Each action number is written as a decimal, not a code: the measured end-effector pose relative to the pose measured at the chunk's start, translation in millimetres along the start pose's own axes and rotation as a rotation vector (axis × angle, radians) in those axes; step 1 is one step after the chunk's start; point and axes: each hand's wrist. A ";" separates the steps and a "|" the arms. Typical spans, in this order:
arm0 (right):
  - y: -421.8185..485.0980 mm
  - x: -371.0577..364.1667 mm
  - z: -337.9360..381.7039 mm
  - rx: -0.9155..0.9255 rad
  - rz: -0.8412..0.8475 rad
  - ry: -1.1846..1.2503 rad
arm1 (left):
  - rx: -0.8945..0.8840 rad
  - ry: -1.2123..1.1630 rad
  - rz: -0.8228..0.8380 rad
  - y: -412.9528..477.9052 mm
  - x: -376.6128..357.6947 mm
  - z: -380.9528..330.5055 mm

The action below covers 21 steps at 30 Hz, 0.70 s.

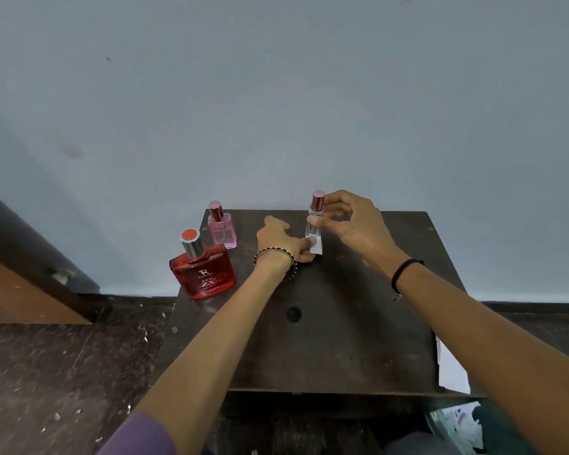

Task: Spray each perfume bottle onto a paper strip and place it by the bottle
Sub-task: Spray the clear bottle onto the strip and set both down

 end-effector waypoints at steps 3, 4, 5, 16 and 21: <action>-0.9 -1.1 -1.9 0.001 0.006 -0.004 | -0.012 0.048 -0.010 1.5 -1.3 0.0; -1.0 -1.6 -2.0 0.001 0.006 -0.008 | -0.014 0.055 -0.013 1.4 -1.4 -0.2; -1.2 -1.8 -2.2 0.003 0.006 -0.010 | -0.011 0.056 -0.013 0.7 -1.4 -0.4; -2.7 0.5 -0.2 0.002 0.005 -0.043 | 0.051 0.007 -0.078 -2.2 -3.6 6.9; -3.9 -1.6 0.2 -0.003 0.002 -0.028 | 0.046 0.009 -0.087 -0.4 -0.4 9.1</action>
Point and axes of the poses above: each hand's wrist, its own y-axis towards the middle knuckle, its own x-axis out of the back of the hand, z = x × y, and after that the axes turned 9 degrees about y, right-handed
